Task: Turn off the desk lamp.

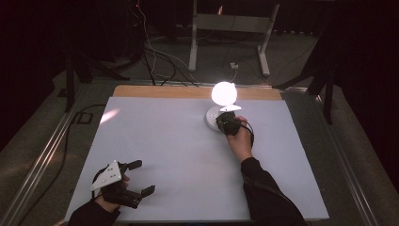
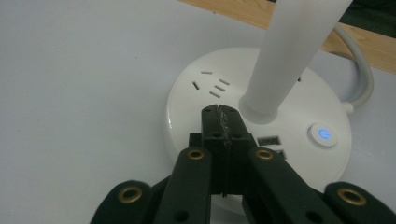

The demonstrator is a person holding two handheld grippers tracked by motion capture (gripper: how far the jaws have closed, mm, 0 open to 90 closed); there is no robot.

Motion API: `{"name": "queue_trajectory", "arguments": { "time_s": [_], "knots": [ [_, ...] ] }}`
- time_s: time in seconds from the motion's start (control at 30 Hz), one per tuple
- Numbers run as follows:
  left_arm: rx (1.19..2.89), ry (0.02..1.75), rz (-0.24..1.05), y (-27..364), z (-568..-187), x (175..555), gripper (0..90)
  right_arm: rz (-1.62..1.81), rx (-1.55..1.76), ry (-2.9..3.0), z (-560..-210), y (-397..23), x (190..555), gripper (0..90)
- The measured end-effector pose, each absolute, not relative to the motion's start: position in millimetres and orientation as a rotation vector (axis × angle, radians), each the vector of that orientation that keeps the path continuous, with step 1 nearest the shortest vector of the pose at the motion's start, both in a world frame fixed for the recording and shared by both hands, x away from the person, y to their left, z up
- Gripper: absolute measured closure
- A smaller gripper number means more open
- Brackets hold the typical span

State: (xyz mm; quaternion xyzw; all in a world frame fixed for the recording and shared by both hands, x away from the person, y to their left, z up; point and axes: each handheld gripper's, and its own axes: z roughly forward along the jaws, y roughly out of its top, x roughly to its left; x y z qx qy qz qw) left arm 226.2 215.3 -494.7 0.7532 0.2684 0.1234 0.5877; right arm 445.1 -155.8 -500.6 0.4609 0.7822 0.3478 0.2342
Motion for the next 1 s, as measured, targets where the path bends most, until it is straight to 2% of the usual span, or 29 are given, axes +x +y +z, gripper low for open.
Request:
{"name": "queue_trajectory", "arguments": {
  "time_s": [0.4, 0.8, 1.0],
  "knots": [
    [1.755, 0.624, 0.286, 215, -495, 226, 0.5, 0.950, 1.234, 2.143, -503, -155, 443, 90.0],
    [1.753, 0.626, 0.287, 215, -495, 226, 0.5, 0.990, 1.217, 2.128, -486, -161, 436, 89.6],
    [1.754, 0.625, 0.288, 215, -495, 226, 0.5, 1.012, 1.204, 2.140, -483, -167, 431, 81.8]
  ]
}}
